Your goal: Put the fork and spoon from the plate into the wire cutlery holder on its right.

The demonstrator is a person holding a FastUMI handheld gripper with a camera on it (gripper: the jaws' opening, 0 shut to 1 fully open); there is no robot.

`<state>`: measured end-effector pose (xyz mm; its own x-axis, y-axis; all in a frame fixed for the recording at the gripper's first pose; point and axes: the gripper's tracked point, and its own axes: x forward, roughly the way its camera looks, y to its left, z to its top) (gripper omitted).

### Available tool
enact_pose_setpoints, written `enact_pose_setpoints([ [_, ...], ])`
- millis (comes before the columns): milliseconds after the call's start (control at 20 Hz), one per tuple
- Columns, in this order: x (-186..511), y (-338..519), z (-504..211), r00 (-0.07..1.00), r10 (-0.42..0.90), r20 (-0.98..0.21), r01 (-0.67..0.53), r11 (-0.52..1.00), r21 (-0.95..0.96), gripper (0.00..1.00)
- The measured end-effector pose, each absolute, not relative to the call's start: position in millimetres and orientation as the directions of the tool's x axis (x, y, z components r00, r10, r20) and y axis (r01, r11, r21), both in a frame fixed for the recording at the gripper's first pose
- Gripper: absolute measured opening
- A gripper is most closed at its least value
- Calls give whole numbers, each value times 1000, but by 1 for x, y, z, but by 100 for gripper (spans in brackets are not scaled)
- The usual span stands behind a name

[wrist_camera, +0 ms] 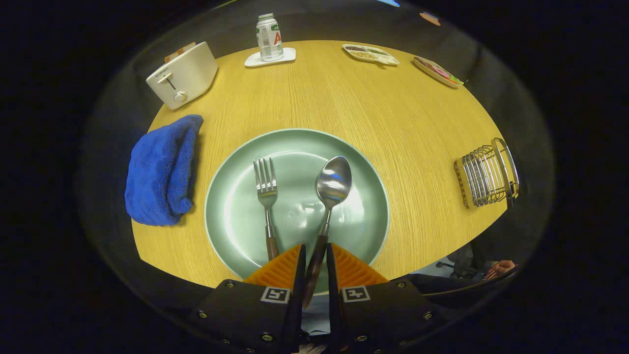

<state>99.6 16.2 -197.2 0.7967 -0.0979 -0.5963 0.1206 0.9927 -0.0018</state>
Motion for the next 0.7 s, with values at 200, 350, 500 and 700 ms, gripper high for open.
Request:
enact_pose_setpoints([
  [200,106,16,-211,774,-89,-627,112,994,-3,24],
  [350,108,12,-209,781,-120,-613,136,990,-21,24],
  [500,111,18,-203,794,-90,-601,122,992,13,7],
  [700,113,15,-200,808,-100,-580,125,992,3,8],
])
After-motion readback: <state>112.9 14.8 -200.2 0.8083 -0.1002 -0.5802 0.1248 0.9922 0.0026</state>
